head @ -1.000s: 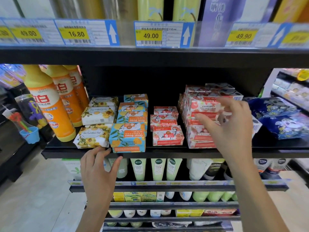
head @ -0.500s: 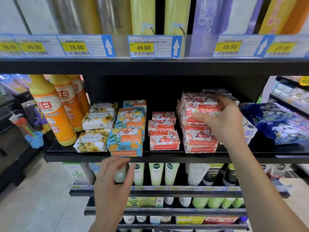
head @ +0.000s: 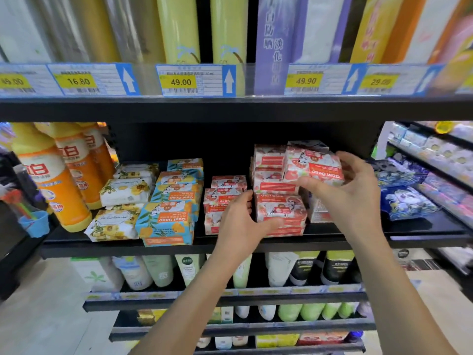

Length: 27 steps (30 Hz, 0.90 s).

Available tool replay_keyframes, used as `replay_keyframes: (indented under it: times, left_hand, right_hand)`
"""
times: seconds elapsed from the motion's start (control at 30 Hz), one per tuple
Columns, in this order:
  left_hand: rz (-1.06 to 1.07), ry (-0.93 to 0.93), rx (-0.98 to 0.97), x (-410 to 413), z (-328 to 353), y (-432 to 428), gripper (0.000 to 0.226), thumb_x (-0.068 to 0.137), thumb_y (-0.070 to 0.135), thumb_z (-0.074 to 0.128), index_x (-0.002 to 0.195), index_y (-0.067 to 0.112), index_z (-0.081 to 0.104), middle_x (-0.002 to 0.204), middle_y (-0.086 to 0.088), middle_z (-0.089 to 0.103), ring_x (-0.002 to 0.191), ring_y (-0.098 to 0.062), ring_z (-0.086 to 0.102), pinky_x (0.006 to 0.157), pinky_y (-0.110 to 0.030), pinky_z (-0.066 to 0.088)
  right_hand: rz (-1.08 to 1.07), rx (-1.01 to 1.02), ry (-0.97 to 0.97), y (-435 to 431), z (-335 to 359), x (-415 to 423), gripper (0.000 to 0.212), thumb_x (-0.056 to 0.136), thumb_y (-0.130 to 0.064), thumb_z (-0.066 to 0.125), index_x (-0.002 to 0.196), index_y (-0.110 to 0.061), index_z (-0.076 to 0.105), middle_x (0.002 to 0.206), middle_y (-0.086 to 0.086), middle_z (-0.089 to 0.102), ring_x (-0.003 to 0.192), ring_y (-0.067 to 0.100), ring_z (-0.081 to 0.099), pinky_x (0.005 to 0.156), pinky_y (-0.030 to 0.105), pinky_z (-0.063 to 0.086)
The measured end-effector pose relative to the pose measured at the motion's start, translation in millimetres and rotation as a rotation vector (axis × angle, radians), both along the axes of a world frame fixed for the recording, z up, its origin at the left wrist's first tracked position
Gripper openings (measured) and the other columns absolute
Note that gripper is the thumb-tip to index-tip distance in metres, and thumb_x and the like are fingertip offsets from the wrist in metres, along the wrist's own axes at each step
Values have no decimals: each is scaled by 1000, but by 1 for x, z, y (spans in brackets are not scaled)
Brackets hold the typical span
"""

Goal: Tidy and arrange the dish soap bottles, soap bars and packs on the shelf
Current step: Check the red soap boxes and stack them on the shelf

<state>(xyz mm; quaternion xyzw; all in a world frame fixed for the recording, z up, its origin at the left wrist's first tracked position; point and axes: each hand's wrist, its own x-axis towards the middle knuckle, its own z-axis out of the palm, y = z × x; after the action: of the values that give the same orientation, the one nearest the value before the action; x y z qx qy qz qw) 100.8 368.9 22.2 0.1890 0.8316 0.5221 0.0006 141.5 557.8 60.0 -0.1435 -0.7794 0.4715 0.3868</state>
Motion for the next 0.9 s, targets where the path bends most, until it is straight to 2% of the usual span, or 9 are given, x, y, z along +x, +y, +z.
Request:
replay_keyframes:
  times: [0.07,0.13,0.2,0.27,0.37,0.57,0.67,0.73,0.9]
  left_hand:
    - [21,-27,49,-3,-1,8,58,77,29,90,120,35,53,100,31,57,85,22,57,94,-22,54]
    - [63,-54,121,-3,-5,13,71,75,25,92,132,29,50,105,28,55,92,15,57,90,-17,49]
    - [92,-69,179,-3,-10,13,89,73,23,93,145,23,41,116,19,54,102,5,55,83,-8,42]
    - [107,-66,191,-2,-14,13,89,72,23,94,143,23,40,114,21,52,98,10,54,73,-2,41]
    - [133,-41,182,-1,-21,11,81,73,26,93,138,19,44,112,22,52,96,15,51,73,3,41]
    - [144,25,118,1,-22,10,69,69,33,95,125,25,56,105,20,62,86,18,59,73,-3,48]
    - [121,29,83,1,-19,6,77,66,40,96,133,22,63,111,9,69,89,0,67,83,-23,59]
    - [116,17,89,5,-16,-3,76,63,41,96,129,24,64,109,9,69,91,-5,67,84,-28,60]
    - [144,26,113,29,-11,-48,68,58,40,97,117,34,64,101,16,70,89,3,67,77,-15,56]
  right_hand:
    - [13,-8,2,6,-5,6,97,58,-53,93,141,-24,52,132,-1,59,115,9,60,91,23,50]
    - [15,-17,2,9,-8,12,103,54,-62,89,142,-23,53,130,-3,61,115,8,60,87,17,47]
    - [18,-45,9,7,-11,16,110,47,-71,83,142,-23,53,129,-4,61,114,7,61,88,18,48]
    - [27,-67,11,7,-13,18,107,46,-72,82,138,-24,54,129,-3,61,113,5,60,93,24,50]
    - [43,-82,6,8,-17,21,102,47,-68,83,136,-28,54,130,-3,60,113,3,59,94,26,50]
    - [54,-94,-11,9,-23,20,106,46,-67,83,140,-27,53,132,-3,58,116,8,58,99,33,52]
    - [61,-96,-23,7,-22,21,106,45,-66,83,140,-27,53,132,-4,58,110,1,58,96,30,52]
    - [67,-94,-29,5,-21,24,105,46,-64,83,140,-28,53,132,-5,57,108,-5,55,92,24,49]
    - [122,-118,-28,-13,-27,34,100,42,-68,82,132,-32,58,128,-6,61,112,-1,59,96,29,52]
